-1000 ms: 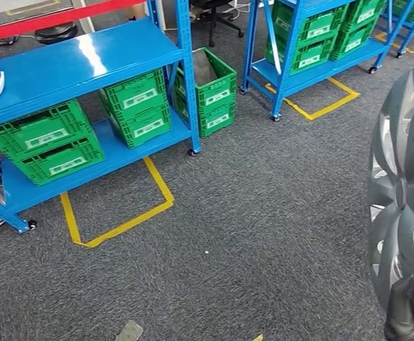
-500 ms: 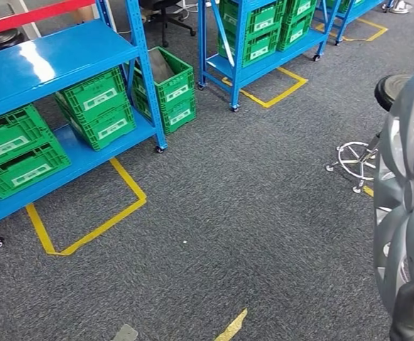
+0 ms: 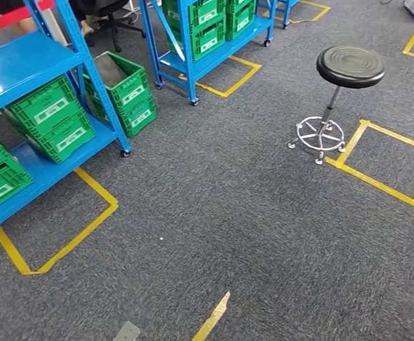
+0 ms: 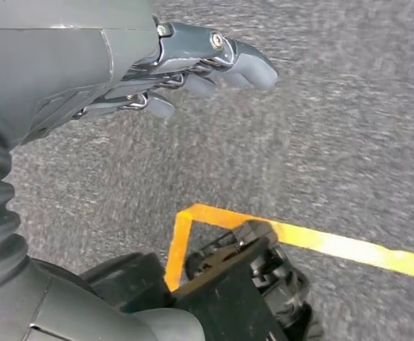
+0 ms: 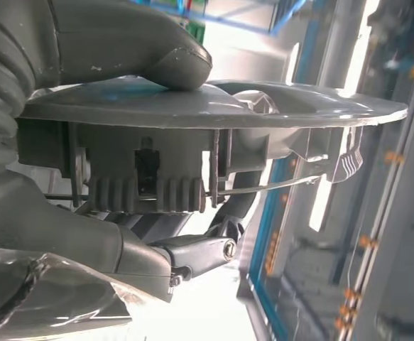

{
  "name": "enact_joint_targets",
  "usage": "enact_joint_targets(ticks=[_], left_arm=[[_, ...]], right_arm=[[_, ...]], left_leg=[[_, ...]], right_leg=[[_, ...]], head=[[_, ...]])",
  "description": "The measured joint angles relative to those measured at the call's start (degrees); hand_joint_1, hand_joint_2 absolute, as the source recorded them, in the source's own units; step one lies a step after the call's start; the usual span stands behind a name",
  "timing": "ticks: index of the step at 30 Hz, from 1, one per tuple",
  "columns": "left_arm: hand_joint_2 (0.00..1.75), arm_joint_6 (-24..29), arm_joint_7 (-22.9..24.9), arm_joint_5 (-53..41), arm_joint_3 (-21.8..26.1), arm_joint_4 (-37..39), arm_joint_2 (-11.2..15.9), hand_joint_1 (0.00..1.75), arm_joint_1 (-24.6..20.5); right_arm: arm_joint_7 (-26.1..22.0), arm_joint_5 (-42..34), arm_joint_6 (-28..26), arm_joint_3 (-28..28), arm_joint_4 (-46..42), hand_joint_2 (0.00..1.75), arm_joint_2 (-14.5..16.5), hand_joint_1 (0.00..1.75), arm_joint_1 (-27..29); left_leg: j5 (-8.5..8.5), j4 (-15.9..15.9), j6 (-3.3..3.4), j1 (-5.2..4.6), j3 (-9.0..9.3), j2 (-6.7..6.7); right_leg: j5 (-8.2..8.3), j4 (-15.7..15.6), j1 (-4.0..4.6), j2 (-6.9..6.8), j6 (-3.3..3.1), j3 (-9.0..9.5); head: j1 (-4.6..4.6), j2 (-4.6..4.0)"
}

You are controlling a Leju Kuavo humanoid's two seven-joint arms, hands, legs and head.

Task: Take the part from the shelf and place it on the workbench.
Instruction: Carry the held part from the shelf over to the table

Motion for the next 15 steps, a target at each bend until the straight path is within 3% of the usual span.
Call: enact_joint_targets(ticks=[2,3,4,5,7,8,10,11,13,15], left_arm=[[1.75,0.01,0.05,0.12,0.0,0.0,0.01,0.0,0.23],[1.75,0.01,0.09,0.21,0.0,0.0,0.01,0.0,0.4],[1.75,0.02,0.12,0.28,0.0,0.0,0.02,0.0,0.51],[1.75,0.03,0.13,0.36,0.0,0.0,0.02,0.0,0.56],[1.75,0.09,0.12,0.51,0.0,0.0,0.03,0.0,0.49],[1.75,0.13,0.12,0.57,0.0,0.02,0.15,0.0,0.43],[1.75,0.19,0.11,0.64,-0.01,0.05,0.3,0.0,0.37],[1.75,0.2,0.11,0.66,-0.01,0.07,0.34,0.0,0.32],[1.75,0.21,0.1,0.7,0.0,0.06,0.22,0.0,0.17],[1.75,0.22,0.07,0.7,0.0,0.05,0.14,0.0,0.11]], right_arm=[[0.0,0.56,0.0,-0.66,-0.5,1.75,0.77,1.75,-0.39],[0.0,0.88,0.0,-0.99,-0.66,1.75,1.08,1.75,-0.53],[0.0,1.23,0.0,-1.31,-0.81,1.75,1.35,1.75,-0.64],[0.0,1.59,0.0,-1.58,-0.94,1.75,1.6,1.75,-0.7],[0.0,2.36,0.0,-2.11,-1.37,1.75,2.13,1.75,-0.86],[-0.02,2.64,0.0,-2.32,-1.59,1.75,2.37,1.75,-0.97],[-0.05,2.92,0.0,-2.65,-1.95,1.75,2.7,1.75,-1.33],[-0.05,2.95,0.0,-2.79,-2.07,1.75,2.84,1.75,-1.44],[0.0,2.96,0.0,-3.05,-2.37,1.75,3.08,1.75,-1.38],[-0.01,2.98,0.0,-3.23,-2.63,1.75,3.18,1.75,-1.4]], left_leg=[[-4.41,7.22,0.08,-0.01,-2.8,-2.74],[-5.95,10.95,0.3,-0.11,-4.26,-3.34],[-6.48,13.27,0.64,-0.28,-5.11,-3.64],[-5.88,13.48,1.09,-0.51,-5.05,-3.82],[-2.0,7.66,2.57,-1.23,-2.17,-5.05],[-0.28,3.81,3.58,-1.55,-0.38,-6.52],[1.5,-1.39,5.03,-2.08,1.72,-8.74],[1.44,-2.1,5.36,-2.19,1.86,-8.96],[1.97,-3.3,5.16,-2.15,1.99,-7.65],[2.82,-4.53,4.7,-1.74,2.17,-6.18]], right_leg=[[0.51,0.02,0.29,1.08,-0.75,-0.6],[0.74,0.04,0.55,1.8,-1.02,-0.89],[0.96,0.06,0.86,2.55,-1.2,-1.12],[1.14,0.06,1.17,3.31,-1.33,-1.27],[1.48,0.05,1.71,4.87,-1.49,-1.34],[1.64,0.07,1.89,5.5,-1.47,-1.42],[2.08,0.11,1.69,6.79,-1.11,-1.89],[2.37,0.1,1.49,7.41,-0.77,-2.26],[2.82,0.07,1.31,8.11,-0.18,-3.03],[1.39,1.98,1.43,5.73,0.27,-4.4]], head=[[-0.09,0.0],[-0.1,0.0],[-0.1,0.0],[-0.09,0.0],[-0.09,0.0],[0.06,0.0],[0.08,0.0],[0.02,0.0],[-0.29,0.0],[-0.17,0.0]])
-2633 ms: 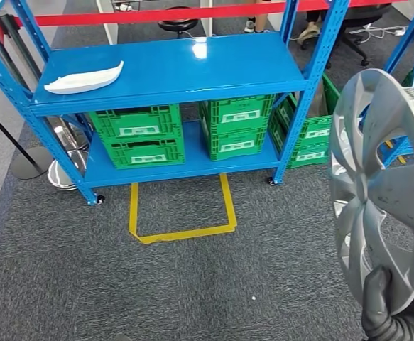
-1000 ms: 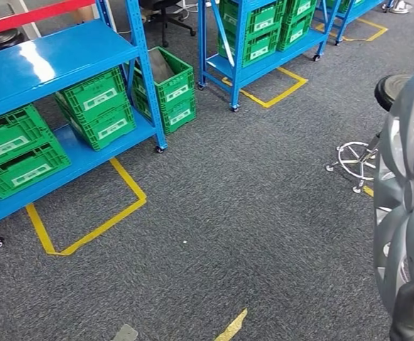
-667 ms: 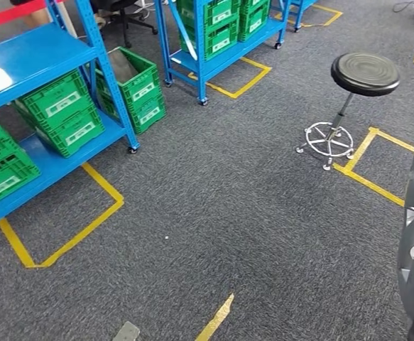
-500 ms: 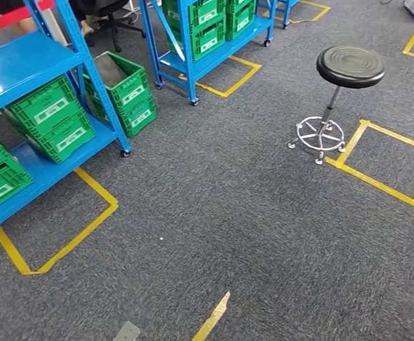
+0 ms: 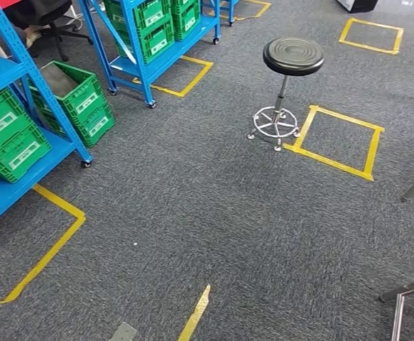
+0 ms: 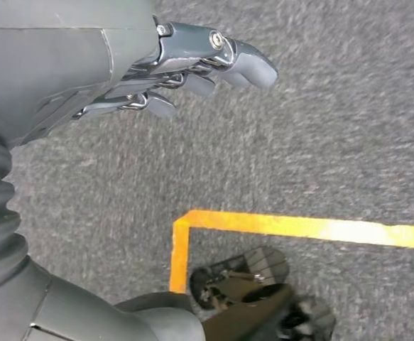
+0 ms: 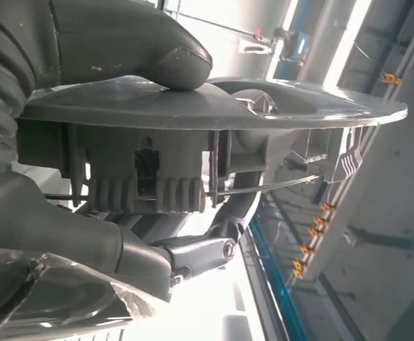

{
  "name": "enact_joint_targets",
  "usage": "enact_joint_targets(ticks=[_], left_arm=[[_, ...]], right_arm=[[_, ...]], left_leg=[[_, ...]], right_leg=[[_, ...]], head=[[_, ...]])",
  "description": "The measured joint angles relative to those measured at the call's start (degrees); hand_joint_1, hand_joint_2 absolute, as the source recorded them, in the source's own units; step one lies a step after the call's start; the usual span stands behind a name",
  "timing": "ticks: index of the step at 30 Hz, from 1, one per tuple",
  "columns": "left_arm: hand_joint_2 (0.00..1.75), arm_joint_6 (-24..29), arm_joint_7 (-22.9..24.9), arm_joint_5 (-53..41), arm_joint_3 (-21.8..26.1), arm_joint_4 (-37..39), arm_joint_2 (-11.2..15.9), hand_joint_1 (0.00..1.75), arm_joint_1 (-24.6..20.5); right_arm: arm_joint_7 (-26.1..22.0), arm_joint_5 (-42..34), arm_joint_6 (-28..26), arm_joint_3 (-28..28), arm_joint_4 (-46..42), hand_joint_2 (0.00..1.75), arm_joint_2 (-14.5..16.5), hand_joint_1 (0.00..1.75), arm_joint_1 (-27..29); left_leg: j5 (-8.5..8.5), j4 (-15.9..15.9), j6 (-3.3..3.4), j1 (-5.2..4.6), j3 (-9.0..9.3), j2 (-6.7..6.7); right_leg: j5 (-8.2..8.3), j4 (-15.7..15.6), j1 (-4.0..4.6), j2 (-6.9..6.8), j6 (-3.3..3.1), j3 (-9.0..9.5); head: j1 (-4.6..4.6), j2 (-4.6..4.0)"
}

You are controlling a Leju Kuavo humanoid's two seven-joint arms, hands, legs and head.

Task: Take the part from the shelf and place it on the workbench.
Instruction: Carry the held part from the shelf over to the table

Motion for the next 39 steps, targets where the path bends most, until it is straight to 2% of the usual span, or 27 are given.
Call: enact_joint_targets(ticks=[2,3,4,5,6,8,9,10,11,13,15,17,19,20,21,23,25,27,29,31,33,34,35,36,37,38,39], left_arm=[[1.75,-0.02,-0.02,-0.01,0.0,-0.01,-0.1,0.0,0.16],[1.75,-0.03,-0.02,-0.01,0.0,-0.01,-0.11,0.0,0.28],[1.75,-0.03,-0.02,0.0,-0.01,-0.01,-0.13,0.0,0.36],[1.75,-0.02,-0.02,0.0,-0.01,-0.01,-0.14,0.0,0.37],[1.75,0.01,-0.02,0.01,-0.02,-0.01,-0.16,0.0,0.32],[1.75,0.07,-0.01,0.03,-0.03,-0.01,-0.2,0.0,0.11],[1.75,0.13,0.03,0.05,-0.04,-0.01,-0.16,0.0,0.01],[1.75,0.19,0.06,0.07,-0.05,-0.01,-0.14,0.0,-0.08],[1.75,0.25,0.1,0.08,-0.07,-0.01,-0.12,0.0,-0.16],[1.75,0.29,0.16,0.09,-0.11,-0.02,-0.27,0.0,-0.26],[1.75,0.31,0.25,0.14,-0.14,-0.03,-0.4,0.0,-0.33],[1.75,0.34,0.31,0.21,-0.16,-0.03,-0.43,0.0,-0.27],[1.75,0.36,0.31,0.28,-0.17,-0.03,-0.43,0.0,-0.11],[1.75,0.36,0.31,0.33,-0.17,-0.03,-0.44,0.0,-0.06],[1.75,0.36,0.31,0.4,-0.17,-0.03,-0.46,0.0,-0.08],[1.75,0.36,0.31,0.53,-0.17,-0.03,-0.49,0.0,-0.17],[1.75,0.36,0.31,0.61,-0.17,-0.02,-0.39,0.0,-0.26],[1.75,0.34,0.31,0.67,-0.17,-0.01,-0.32,0.0,-0.32],[1.75,0.34,0.31,0.73,-0.18,-0.03,-0.45,0.0,-0.39],[1.75,0.36,0.31,0.78,-0.19,-0.06,-0.6,0.0,-0.44],[1.75,0.37,0.32,0.82,-0.2,-0.07,-0.7,0.0,-0.36],[1.75,0.37,0.32,0.85,-0.2,-0.07,-0.75,0.0,-0.28],[1.75,0.36,0.33,0.92,-0.2,-0.07,-0.81,0.0,-0.19],[1.75,0.36,0.33,0.98,-0.2,-0.07,-0.86,0.0,-0.13],[1.75,0.36,0.33,1.03,-0.2,-0.07,-0.91,0.0,-0.13],[1.75,0.37,0.33,1.08,-0.2,-0.07,-0.93,0.0,-0.15],[1.75,0.38,0.33,1.09,-0.2,-0.07,-0.82,0.0,-0.2]], right_arm=[[-0.07,0.01,0.0,-0.08,-0.14,1.75,0.0,1.75,-0.3],[-0.08,0.02,0.0,-0.1,-0.15,1.75,0.0,1.75,-0.38],[-0.05,0.04,0.0,-0.16,-0.15,1.75,0.01,1.75,-0.38],[-0.02,0.15,0.0,-0.29,-0.15,1.75,0.02,1.75,-0.36],[0.01,0.37,0.0,-0.47,-0.17,1.75,0.05,1.75,-0.37],[0.02,1.13,0.0,-0.9,-0.37,1.75,0.17,1.75,-0.51],[0.0,1.57,0.0,-1.12,-0.57,1.75,0.28,1.75,-0.62],[-0.01,1.96,0.0,-1.33,-0.81,1.75,0.41,1.75,-0.74],[-0.01,2.33,0.0,-1.55,-1.02,1.75,0.61,1.75,-0.89],[0.0,3.05,0.0,-2.12,-1.44,1.75,1.06,1.75,-1.1],[-0.01,3.74,0.0,-2.65,-1.81,1.75,1.41,1.75,-1.28],[-0.02,4.26,0.0,-2.95,-2.04,1.75,1.72,1.75,-1.5],[-0.01,4.74,0.0,-3.22,-2.08,1.75,1.95,1.75,-1.58],[-0.01,5.0,0.0,-3.34,-2.08,1.75,1.99,1.75,-1.56],[0.0,5.26,0.0,-3.46,-2.08,1.75,2.02,1.75,-1.55],[0.0,5.84,0.0,-3.61,-2.08,1.75,2.07,1.75,-1.54],[-0.02,6.47,0.0,-3.74,-2.07,1.75,2.08,1.75,-1.62],[-0.04,7.12,0.0,-3.85,-2.07,1.75,2.15,1.75,-1.69],[-0.02,7.76,0.0,-3.94,-2.15,1.75,2.29,1.75,-1.54],[-0.03,8.29,0.0,-3.97,-2.3,1.75,2.38,1.75,-1.5],[-0.12,8.72,0.0,-3.91,-2.37,1.75,2.38,1.75,-1.71],[-0.14,8.9,0.0,-3.88,-2.36,1.75,2.38,1.75,-1.75],[-0.12,9.03,0.0,-3.86,-2.33,1.75,2.38,1.75,-1.69],[-0.07,9.17,0.0,-3.85,-2.3,1.75,2.38,1.75,-1.57],[-0.03,9.33,0.0,-3.83,-2.26,1.75,2.38,1.75,-1.47],[-0.02,9.55,0.0,-3.79,-2.22,1.75,2.38,1.75,-1.41],[-0.03,9.83,0.0,-3.74,-2.16,1.75,2.38,1.75,-1.42]], left_leg=[[0.41,-0.4,-0.25,0.18,-0.14,1.69],[0.49,-0.36,-0.33,0.21,-0.31,2.64],[0.54,-0.31,-0.46,0.27,-0.46,3.58],[0.56,-0.25,-0.64,0.37,-0.58,4.48],[0.54,-0.14,-0.88,0.51,-0.67,5.29],[0.23,0.43,-1.71,0.73,-0.77,6.63],[-0.09,0.86,-2.23,0.75,-0.81,7.11],[-0.33,1.21,-2.73,0.72,-0.83,7.5],[-0.47,1.4,-3.17,0.69,-0.75,7.89],[-0.76,1.72,-3.91,0.95,-0.61,8.39],[-2.72,4.26,-4.49,1.27,-1.29,6.28],[-6.76,10.74,-4.58,1.33,-3.69,3.21],[-9.84,17.49,-4.25,1.22,-6.55,2.31],[-9.91,18.87,-3.93,1.12,-7.26,2.23],[-8.85,18.28,-3.5,0.96,-7.16,2.13],[-4.29,11.92,-2.27,0.32,-4.79,1.13],[-1.08,5.36,-0.91,-0.2,-2.26,-1.4],[-0.88,2.76,-0.12,-0.47,-1.38,-2.59],[-0.7,1.17,-0.13,-0.45,-0.83,-1.41],[-0.11,-0.51,-0.37,-0.09,0.08,-0.01],[-0.08,-1.18,-0.56,0.1,0.68,1.5],[-0.27,-1.13,-0.68,0.14,0.78,2.36],[-0.54,-1.02,-0.88,0.22,0.91,3.21],[-0.87,-0.88,-1.14,0.36,1.06,4.04],[-1.26,-0.65,-1.47,0.57,1.26,4.81],[-1.78,-0.3,-1.88,0.82,1.53,5.52],[-2.36,0.05,-2.36,0.95,1.76,6.11]], right_leg=[[-3.86,6.39,-0.26,-3.23,0.78,-2.96],[-5.63,10.12,-0.54,-3.96,1.29,-4.55],[-6.5,12.65,-0.86,-4.31,1.74,-5.5],[-6.3,13.09,-1.19,-4.55,2.17,-5.38],[-5.17,11.25,-1.49,-4.89,2.55,-4.02],[-2.55,3.72,-1.83,-6.79,3.19,0.76],[-1.84,0.67,-1.86,-7.72,3.03,2.74],[-1.69,-1.05,-1.79,-8.35,2.57,3.89],[-1.96,-1.34,-1.6,-8.37,1.86,3.9],[-1.72,-1.26,-1.46,-7.22,0.49,3.59],[-1.37,-1.32,-1.4,-6.11,-0.42,3.49],[-0.99,-1.34,-1.21,-4.86,-1.09,3.31],[-0.75,-1.32,-0.72,-3.36,-1.47,3.0],[-0.69,-1.31,-0.44,-2.57,-1.57,2.95],[-0.65,-1.31,-0.19,-1.76,-1.64,2.97],[-0.62,-1.31,0.17,-0.21,-1.7,3.2],[-0.58,-1.31,0.16,1.05,-1.65,3.13],[-0.35,-1.36,-0.19,2.23,-1.26,2.58],[-0.07,-1.46,-0.37,2.99,-0.68,2.08],[-1.2,0.53,-0.14,0.72,-0.22,0.69],[-4.11,6.6,-0.16,-2.74,0.37,-2.73],[-5.41,10.12,-0.4,-3.63,0.75,-4.74],[-5.86,12.46,-0.69,-4.12,1.11,-6.17],[-5.32,13.0,-0.99,-4.46,1.5,-6.65],[-3.8,11.33,-1.29,-4.85,1.91,-5.93],[-1.79,7.74,-1.59,-5.64,2.38,-4.1],[-0.58,4.35,-1.62,-6.69,2.69,-2.16]], head=[[0.11,0.0],[0.14,0.0],[0.13,0.0],[0.12,0.0],[0.12,0.0],[0.13,0.0],[0.14,0.0],[0.08,0.0],[0.04,0.0],[-0.05,0.0],[-0.1,0.0],[-0.22,0.0],[-0.22,0.0],[-0.22,0.0],[-0.2,0.0],[-0.2,0.0],[-0.09,0.0],[-0.18,0.0],[-0.33,0.0],[-0.19,0.0],[-0.09,0.0],[-0.09,0.0],[-0.1,0.0],[-0.1,0.0],[-0.1,0.0],[-0.09,0.0],[0.01,0.0]])
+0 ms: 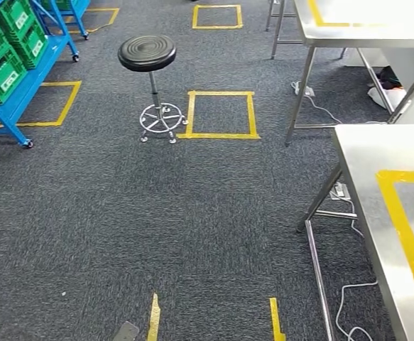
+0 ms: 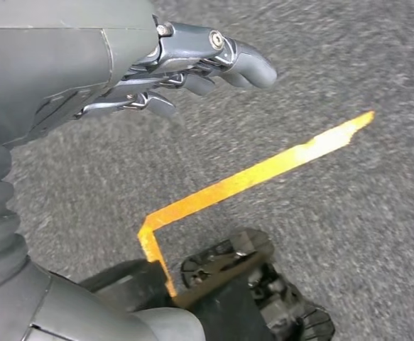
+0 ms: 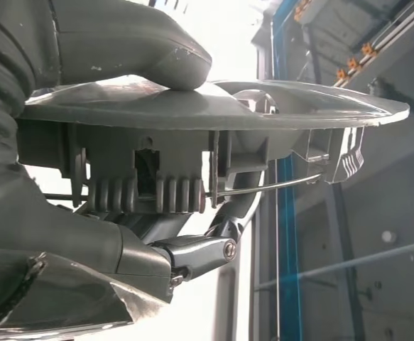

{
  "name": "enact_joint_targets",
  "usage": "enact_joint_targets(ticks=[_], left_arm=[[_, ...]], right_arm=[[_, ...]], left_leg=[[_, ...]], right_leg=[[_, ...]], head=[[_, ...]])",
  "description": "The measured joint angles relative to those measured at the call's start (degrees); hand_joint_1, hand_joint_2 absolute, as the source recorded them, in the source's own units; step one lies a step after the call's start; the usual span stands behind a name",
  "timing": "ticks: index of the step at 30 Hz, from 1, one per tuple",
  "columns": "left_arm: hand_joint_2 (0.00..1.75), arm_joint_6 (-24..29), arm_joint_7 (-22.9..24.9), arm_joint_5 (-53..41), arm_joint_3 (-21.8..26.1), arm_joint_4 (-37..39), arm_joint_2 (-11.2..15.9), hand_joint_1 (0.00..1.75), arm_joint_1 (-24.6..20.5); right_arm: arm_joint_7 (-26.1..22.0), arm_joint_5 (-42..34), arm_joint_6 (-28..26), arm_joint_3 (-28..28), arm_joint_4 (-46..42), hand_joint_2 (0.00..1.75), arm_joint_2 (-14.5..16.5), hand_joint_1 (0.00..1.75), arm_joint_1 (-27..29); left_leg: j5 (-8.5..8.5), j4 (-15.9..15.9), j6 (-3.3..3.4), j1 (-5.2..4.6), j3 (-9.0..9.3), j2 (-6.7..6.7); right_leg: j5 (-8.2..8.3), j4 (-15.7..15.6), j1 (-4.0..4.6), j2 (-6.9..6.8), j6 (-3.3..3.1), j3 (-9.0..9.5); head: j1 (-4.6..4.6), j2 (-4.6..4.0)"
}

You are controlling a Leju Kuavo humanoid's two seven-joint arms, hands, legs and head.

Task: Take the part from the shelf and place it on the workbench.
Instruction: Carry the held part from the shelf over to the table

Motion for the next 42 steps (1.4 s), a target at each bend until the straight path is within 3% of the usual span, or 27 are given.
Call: enact_joint_targets(ticks=[2,5,7,9,11,12,13,14,15,17,18,20,21,23,25,27,28,29,31,32,34,35,36,38,40,42], left_arm=[[1.75,0.02,0.01,0.02,-0.01,0.01,0.19,0.0,-0.1],[1.75,0.03,0.02,0.06,-0.03,-0.02,0.25,0.0,-0.22],[1.75,0.03,0.0,0.08,-0.06,-0.05,0.22,0.0,-0.39],[1.75,0.04,-0.02,0.12,-0.14,-0.07,0.22,0.0,-0.43],[1.75,0.04,-0.01,0.17,-0.29,-0.07,0.22,0.0,-0.12],[1.75,0.04,0.0,0.19,-0.36,-0.07,0.22,0.0,0.02],[1.75,0.05,0.01,0.2,-0.4,-0.07,0.24,0.0,0.09],[1.75,0.06,0.02,0.22,-0.42,-0.07,0.29,0.0,0.08],[1.75,0.09,0.02,0.27,-0.43,-0.07,0.45,0.0,0.07],[1.75,0.14,0.03,0.38,-0.45,-0.06,0.78,0.0,0.08],[1.75,0.17,0.05,0.45,-0.47,-0.05,0.97,0.0,0.08],[1.75,0.22,0.09,0.56,-0.49,-0.06,1.1,0.0,-0.02],[1.75,0.23,0.1,0.6,-0.49,-0.07,1.13,0.0,-0.09],[1.75,0.24,0.08,0.6,-0.5,-0.07,1.09,0.0,-0.16],[1.75,0.22,0.06,0.6,-0.5,-0.07,1.0,0.0,-0.09],[1.75,0.2,0.06,0.62,-0.5,-0.07,0.89,0.0,0.1],[1.75,0.2,0.07,0.64,-0.51,-0.07,0.85,0.0,0.17],[1.75,0.2,0.07,0.67,-0.51,-0.07,0.83,0.0,0.18],[1.75,0.2,0.09,0.71,-0.51,-0.07,0.9,0.0,0.06],[1.75,0.2,0.09,0.72,-0.51,-0.05,1.05,0.0,-0.05],[1.75,0.16,0.02,0.74,-0.52,-0.04,1.33,0.0,-0.23],[1.75,0.12,-0.04,0.74,-0.55,-0.05,1.39,0.0,-0.26],[1.75,0.07,-0.11,0.74,-0.57,-0.06,1.38,0.0,-0.29],[1.75,-0.02,-0.26,0.75,-0.63,-0.07,1.35,0.0,-0.41],[1.75,-0.11,-0.37,0.77,-0.72,-0.07,1.33,0.0,-0.56],[1.75,-0.18,-0.4,0.77,-0.79,-0.07,1.32,0.0,-0.54]], right_arm=[[-0.05,0.53,0.0,0.15,0.08,1.75,0.0,1.75,0.0],[0.03,1.02,0.0,0.3,0.14,1.75,0.01,1.75,0.19],[0.01,1.33,0.0,0.32,0.13,1.75,0.02,1.75,0.25],[-0.02,1.78,0.0,0.34,0.1,1.75,0.02,1.75,0.12],[-0.02,2.45,0.0,0.34,0.1,1.75,0.02,1.75,0.08],[-0.02,2.79,0.0,0.34,0.1,1.75,0.02,1.75,0.1],[-0.02,3.07,0.0,0.34,0.1,1.75,0.02,1.75,0.12],[-0.01,3.26,0.0,0.34,0.1,1.75,0.02,1.75,0.11],[-0.02,3.38,0.0,0.35,0.12,1.75,0.02,1.75,0.11],[-0.04,3.52,0.0,0.37,0.2,1.75,0.01,1.75,0.03],[-0.05,3.55,0.0,0.38,0.25,1.75,0.01,1.75,0.04],[0.01,3.59,0.0,0.36,0.36,1.75,0.02,1.75,0.26],[0.04,3.61,0.0,0.36,0.39,1.75,0.02,1.75,0.39],[0.03,3.69,0.0,0.37,0.43,1.75,0.02,1.75,0.33],[-0.09,3.79,0.0,0.45,0.46,1.75,0.01,1.75,0.05],[-0.1,3.82,0.0,0.48,0.55,1.75,0.0,1.75,0.03],[-0.05,3.79,0.0,0.47,0.62,1.75,0.0,1.75,0.11],[0.01,3.78,0.0,0.46,0.68,1.75,0.0,1.75,0.15],[0.02,3.82,0.0,0.46,0.8,1.75,0.0,1.75,0.13],[-0.03,3.85,0.0,0.47,0.85,1.75,0.0,1.75,0.05],[-0.05,3.94,0.0,0.49,1.01,1.75,-0.01,1.75,0.01],[-0.01,3.97,0.0,0.5,1.05,1.75,-0.01,1.75,0.04],[0.05,4.07,0.0,0.52,1.08,1.75,-0.01,1.75,0.14],[0.1,4.31,0.0,0.73,1.07,1.75,-0.01,1.75,0.13],[0.02,4.59,0.0,1.13,1.04,1.75,-0.01,1.75,-0.04],[-0.02,4.72,0.0,1.38,1.04,1.75,0.0,1.75,-0.1]], left_leg=[[-1.17,0.78,-0.9,-0.07,0.42,0.94],[-2.01,0.92,-1.61,-0.09,1.12,1.84],[-3.48,2.9,-1.9,0.22,0.59,0.12],[-6.5,9.7,-1.83,0.35,-2.91,-2.59],[-8.52,17.73,-1.28,0.18,-7.97,-3.51],[-7.91,19.44,-0.81,-0.03,-9.64,-3.7],[-5.98,18.83,-0.23,-0.36,-10.26,-3.98],[-3.05,16.04,0.42,-0.83,-9.85,-4.53],[-0.11,12.42,1.14,-1.34,-8.86,-6.01],[3.44,6.7,2.47,-1.98,-7.15,-9.13],[3.76,5.02,3.07,-2.19,-6.53,-10.02],[3.36,2.2,3.74,-2.41,-5.21,-9.03],[3.23,0.68,3.81,-2.37,-4.16,-8.23],[3.12,-1.19,3.54,-2.09,-2.18,-6.87],[2.56,-1.72,3.0,-1.9,-1.02,-5.36],[1.69,-1.69,2.26,-1.65,-0.34,-3.64],[1.22,-1.64,1.86,-1.42,0.15,-2.77],[0.73,-1.51,1.43,-1.1,0.71,-1.98],[-0.51,-0.95,0.37,-0.56,1.75,-0.58],[-1.19,-0.43,-0.16,-0.49,1.97,-0.01],[-2.49,0.51,-0.98,-0.73,2.01,0.92],[-3.06,0.86,-1.32,-0.78,2.03,1.2],[-3.57,1.12,-1.68,-0.74,2.11,1.0],[-5.13,3.52,-2.24,-0.43,1.15,-1.02],[-8.06,10.59,-1.94,-0.33,-2.8,-3.1],[-10.26,18.37,-1.05,-0.8,-7.97,-3.5]], right_leg=[[0.64,-4.2,0.07,-1.26,-0.58,2.68],[-0.25,-4.15,0.34,0.07,-2.54,3.0],[-0.55,-4.16,0.38,1.18,-3.27,3.29],[-0.9,-4.17,0.62,2.33,-3.9,3.71],[-1.33,-4.17,1.14,3.91,-4.38,4.21],[-1.6,-4.17,1.41,4.81,-4.55,4.6],[-1.89,-4.17,1.62,5.72,-4.66,5.12],[-2.23,-4.19,1.73,6.54,-4.72,5.75],[-2.59,-4.31,1.66,7.29,-4.74,6.16],[-3.02,-4.69,1.28,8.73,-4.48,6.77],[-2.83,-4.9,0.97,9.45,-4.2,6.82],[-1.74,-5.01,0.64,10.38,-3.45,6.88],[-1.46,-4.85,0.68,10.1,-3.21,6.76],[-2.62,-3.01,1.02,7.21,-2.82,5.76],[-5.39,2.58,1.05,3.85,-2.19,2.22],[-6.7,7.66,0.63,2.72,-1.36,-1.84],[-5.8,7.7,0.36,2.42,-0.9,-2.61],[-3.82,5.65,0.03,2.04,-0.38,-2.18],[0.27,-0.67,-0.32,0.39,0.74,0.18],[0.8,-2.93,-0.15,-0.61,0.6,0.94],[0.22,-3.49,0.23,-1.29,-1.04,1.19],[-0.03,-3.34,0.12,-0.73,-2.08,1.16],[0.04,-2.9,0.0,0.1,-2.61,1.22],[-0.34,-2.6,0.09,1.37,-2.89,1.43],[-0.56,-2.66,0.49,2.52,-3.04,1.82],[-0.78,-2.72,1.0,3.84,-3.27,2.13]], head=[[0.06,0.0],[-0.11,0.0],[-0.3,0.0],[-0.52,0.0],[-0.54,0.0],[-0.51,0.0],[-0.51,0.0],[-0.49,0.0],[-0.44,0.0],[-0.29,0.0],[-0.34,0.0],[-0.57,0.0],[-0.66,0.0],[-0.46,0.0],[-0.28,0.0],[-0.28,0.0],[-0.26,0.0],[-0.26,0.0],[-0.21,0.0],[0.07,0.0],[0.3,0.0],[0.28,0.0],[0.01,0.0],[-0.29,0.0],[-0.46,0.0],[-0.49,0.0]])
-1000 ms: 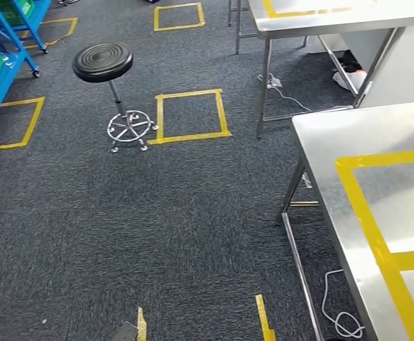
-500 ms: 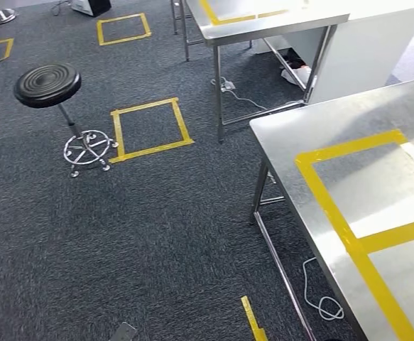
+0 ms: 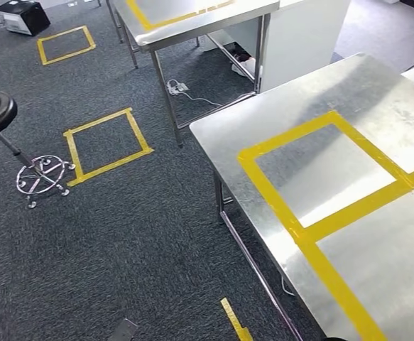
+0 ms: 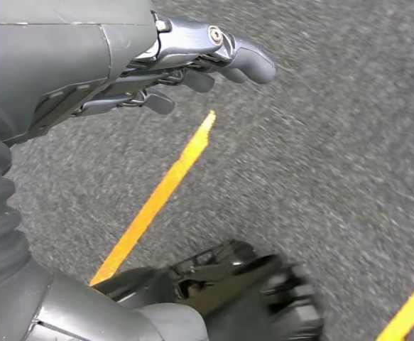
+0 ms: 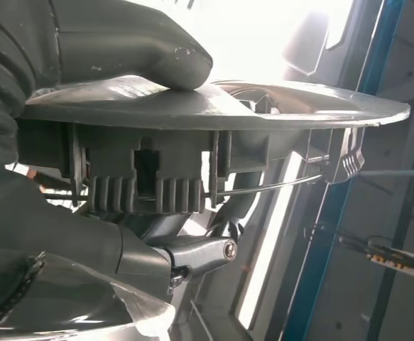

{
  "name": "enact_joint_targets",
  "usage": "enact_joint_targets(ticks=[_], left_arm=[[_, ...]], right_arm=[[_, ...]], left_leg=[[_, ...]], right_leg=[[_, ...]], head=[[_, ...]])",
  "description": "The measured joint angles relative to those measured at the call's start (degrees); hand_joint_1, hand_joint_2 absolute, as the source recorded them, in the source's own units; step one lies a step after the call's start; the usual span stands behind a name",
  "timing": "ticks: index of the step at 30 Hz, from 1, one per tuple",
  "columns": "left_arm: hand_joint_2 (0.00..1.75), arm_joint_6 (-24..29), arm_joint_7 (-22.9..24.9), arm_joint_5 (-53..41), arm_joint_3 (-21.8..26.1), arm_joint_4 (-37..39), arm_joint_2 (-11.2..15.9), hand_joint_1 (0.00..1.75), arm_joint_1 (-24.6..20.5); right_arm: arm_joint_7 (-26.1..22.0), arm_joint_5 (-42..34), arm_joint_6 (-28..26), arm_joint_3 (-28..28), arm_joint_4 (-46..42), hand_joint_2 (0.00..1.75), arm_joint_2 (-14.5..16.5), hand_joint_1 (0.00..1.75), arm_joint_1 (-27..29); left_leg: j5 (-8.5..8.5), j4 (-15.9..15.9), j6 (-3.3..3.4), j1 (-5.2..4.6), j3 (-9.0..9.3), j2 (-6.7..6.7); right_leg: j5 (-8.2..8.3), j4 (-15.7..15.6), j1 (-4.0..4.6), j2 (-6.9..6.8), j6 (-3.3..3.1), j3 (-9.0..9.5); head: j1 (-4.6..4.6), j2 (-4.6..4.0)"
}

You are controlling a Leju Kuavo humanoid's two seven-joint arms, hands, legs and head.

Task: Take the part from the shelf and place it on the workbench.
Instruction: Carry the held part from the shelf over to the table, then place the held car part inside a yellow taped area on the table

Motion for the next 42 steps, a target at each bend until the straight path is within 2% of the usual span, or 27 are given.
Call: enact_joint_targets(ticks=[1,2,5,6,7,9,10,12,14,16,17,20,21,22,24,25,27,28,30,31,32,34,36,38,40,41,42], left_arm=[[1.75,-0.02,-0.01,0.0,-0.03,0.0,-0.01,0.0,0.04],[1.75,-0.02,-0.01,-0.01,-0.04,0.0,-0.01,0.0,0.06],[1.75,0.05,-0.02,-0.01,-0.07,0.01,0.44,0.0,-0.02],[1.75,0.1,-0.02,-0.01,-0.07,0.02,0.75,0.0,-0.06],[1.75,0.14,-0.02,-0.01,-0.08,0.02,1.02,0.0,-0.1],[1.75,0.21,-0.02,0.01,-0.09,0.02,1.28,0.0,-0.24],[1.75,0.24,-0.03,0.01,-0.1,0.01,1.22,0.0,-0.35],[1.75,0.27,-0.09,-0.01,-0.11,-0.01,1.0,0.0,-0.54],[1.75,0.29,-0.15,-0.02,-0.13,-0.01,0.73,0.0,-0.45],[1.75,0.31,-0.15,0.07,-0.16,-0.01,0.5,0.0,-0.25],[1.75,0.33,-0.16,0.12,-0.17,-0.01,0.38,0.0,-0.2],[1.75,0.49,-0.2,0.28,-0.24,0.02,0.5,0.0,-0.21],[1.75,0.55,-0.26,0.34,-0.27,0.03,0.68,0.0,-0.22],[1.75,0.6,-0.32,0.41,-0.32,0.03,0.85,0.0,-0.22],[1.75,0.61,-0.44,0.51,-0.45,0.01,0.87,0.0,-0.2],[1.75,0.61,-0.46,0.56,-0.51,0.01,0.84,0.0,-0.21],[1.75,0.59,-0.5,0.61,-0.56,0.0,0.83,0.0,-0.21],[1.75,0.58,-0.52,0.62,-0.58,0.0,0.83,0.0,-0.16],[1.75,0.56,-0.52,0.66,-0.61,0.0,0.83,0.0,0.08],[1.75,0.53,-0.52,0.68,-0.63,0.0,0.83,0.0,0.21],[1.75,0.49,-0.52,0.71,-0.64,0.0,0.83,0.0,0.31],[1.75,0.33,-0.52,0.7,-0.68,0.0,0.84,0.0,0.38],[1.75,0.0,-0.51,0.61,-0.83,0.01,1.04,0.0,0.38],[1.75,-0.44,-0.48,0.48,-1.09,0.02,1.4,0.0,0.33],[1.75,-0.97,-0.34,0.22,-1.45,0.01,1.56,0.0,0.04],[1.75,-1.27,-0.22,0.0,-1.69,0.01,1.56,0.0,-0.23],[1.75,-1.55,-0.1,-0.28,-1.97,0.0,1.55,0.0,-0.53]], right_arm=[[0.0,0.04,0.0,0.04,0.01,1.75,0.0,1.75,0.02],[0.01,0.09,0.0,0.07,0.01,1.75,0.0,1.75,0.04],[-0.01,0.51,0.0,0.3,0.05,1.75,-0.02,1.75,0.06],[-0.01,0.66,0.0,0.4,0.1,1.75,-0.02,1.75,0.08],[-0.01,0.76,0.0,0.52,0.17,1.75,-0.02,1.75,0.11],[0.02,0.87,0.0,0.8,0.31,1.75,-0.02,1.75,0.26],[0.03,0.91,0.0,0.95,0.37,1.75,-0.02,1.75,0.37],[0.02,1.04,0.0,1.32,0.49,1.75,-0.06,1.75,0.39],[-0.09,1.22,0.0,1.67,0.78,1.75,-0.23,1.75,0.29],[-0.13,1.29,0.0,1.97,1.41,1.75,-0.5,1.75,0.61],[-0.09,1.34,0.0,2.15,1.92,1.75,-0.66,1.75,0.92],[0.0,1.6,0.0,2.73,3.63,1.75,-1.14,1.75,1.62],[0.04,1.71,0.0,2.87,4.13,1.75,-1.29,1.75,1.77],[0.3,1.92,0.0,3.03,4.65,1.75,-1.44,1.75,1.97],[2.46,3.13,0.0,3.42,5.66,1.75,-1.91,1.75,2.49],[4.21,4.03,0.0,3.74,6.22,1.75,-2.41,1.75,2.79],[7.56,5.61,0.0,4.45,7.25,1.75,-3.95,1.75,3.2],[8.52,6.05,0.0,4.83,7.67,1.75,-4.64,1.75,3.3],[9.3,6.47,0.0,5.48,8.34,1.75,-5.65,1.75,3.32],[9.53,6.61,0.0,5.7,8.61,1.75,-6.04,1.75,3.33],[10.12,6.95,0.0,5.93,8.88,1.75,-6.5,1.75,3.33],[13.48,8.84,0.02,6.59,9.39,1.75,-7.96,1.75,3.29],[20.41,12.48,0.26,7.92,10.16,1.75,-11.04,1.75,3.05],[28.12,15.51,1.69,9.34,11.41,1.75,-15.6,1.75,2.54],[33.77,16.65,5.61,10.18,12.81,1.75,-20.88,1.75,1.73],[35.63,16.77,8.18,10.42,13.71,1.75,-23.58,1.75,1.17],[36.97,16.74,10.82,10.65,14.81,1.75,-26.29,1.75,0.34]], left_leg=[[0.32,1.66,0.56,-0.43,-1.72,-0.11],[1.9,0.96,1.2,-1.01,-2.38,-0.34],[10.07,-9.85,3.96,-3.03,0.13,-2.79],[11.69,-12.92,4.51,-3.49,1.15,-3.75],[12.54,-14.75,4.9,-3.73,1.82,-4.45],[13.25,-16.74,5.17,-3.84,2.78,-4.19],[13.98,-18.15,5.38,-3.67,3.47,-3.59],[15.24,-21.17,5.61,-3.14,4.96,-2.21],[15.49,-22.23,5.22,-2.58,5.61,-0.72],[15.04,-21.96,4.43,-1.92,5.65,1.01],[14.71,-21.59,3.92,-1.49,5.62,1.85],[12.99,-19.04,1.88,-0.13,5.1,3.89],[12.19,-17.74,1.3,0.04,4.76,4.33],[11.52,-16.64,0.86,0.06,4.52,4.65],[10.76,-15.37,0.44,0.02,4.39,5.07],[10.48,-15.12,0.19,0.16,4.45,4.95],[8.45,-12.87,-0.28,0.61,3.76,3.07],[6.64,-10.15,-0.42,0.76,2.7,1.77],[2.94,-2.52,-0.27,0.84,-0.62,0.23],[2.11,0.44,0.01,0.78,-2.01,0.02],[2.38,1.55,0.44,0.64,-2.64,-0.14],[5.83,-2.66,1.68,0.06,-1.04,-1.02],[9.36,-10.32,3.12,-0.56,2.19,-3.95],[10.45,-14.15,3.88,-0.96,3.79,-5.95],[10.99,-15.27,4.11,-1.02,4.09,-4.97],[11.49,-16.22,4.1,-0.89,4.39,-4.12],[12.07,-17.23,4.16,-0.75,4.69,-3.26]], right_leg=[[-0.13,0.0,0.23,0.69,-0.18,0.19],[-0.26,-0.02,0.4,1.4,-0.37,0.42],[-0.38,-0.29,0.42,3.46,-0.69,0.99],[-0.28,-0.56,0.23,4.09,-0.61,1.05],[-0.11,-0.92,-0.07,4.66,-0.39,1.07],[0.48,-2.08,-0.47,5.81,0.23,1.3],[0.55,-2.41,-0.37,5.47,0.32,1.33],[-1.02,-0.77,0.22,2.9,0.37,0.58],[-4.53,5.15,0.29,-0.05,0.86,-2.09],[-6.18,9.91,-0.19,-1.04,1.98,-4.32],[-5.44,9.53,-0.56,-1.43,2.77,-4.06],[-1.28,0.77,-1.7,-3.79,5.33,0.8],[-0.9,-1.07,-1.86,-4.4,5.36,1.97],[-1.16,-1.6,-1.87,-4.67,4.83,2.44],[-1.54,-0.8,-1.73,-3.86,3.07,2.38],[-1.61,-0.52,-1.68,-3.37,2.51,2.26],[-1.5,-0.35,-1.63,-2.4,1.88,2.12],[-1.41,-0.39,-1.59,-1.88,1.57,2.04],[-1.23,-0.41,-1.35,-0.61,1.17,1.85],[-1.16,-0.41,-1.15,0.13,1.05,1.77],[-1.09,-0.41,-0.93,0.88,0.94,1.72],[-0.91,-0.48,-0.62,2.4,0.74,1.66],[-0.57,-0.64,-0.71,3.85,0.72,1.53],[-0.06,-0.92,-1.18,5.27,1.23,1.18],[0.54,-1.43,-1.46,6.52,2.06,0.74],[0.53,-1.46,-1.34,5.85,2.32,0.42],[-0.05,-0.89,-1.12,4.29,2.54,-0.09]], head=[[0.02,0.0],[0.02,0.0],[0.07,0.0],[0.03,0.0],[-0.04,0.0],[-0.26,0.0],[-0.32,0.0],[-0.13,0.0],[0.09,0.0],[0.08,0.0],[0.08,0.0],[0.16,0.0],[0.26,0.0],[0.22,0.0],[0.03,0.0],[-0.15,0.0],[-0.21,0.0],[-0.3,0.0],[-0.42,0.0],[-0.45,0.0],[-0.46,0.0],[-0.44,0.0],[-0.4,0.0],[-0.5,0.0],[-0.67,0.0],[-0.63,0.0],[-0.54,0.0]])
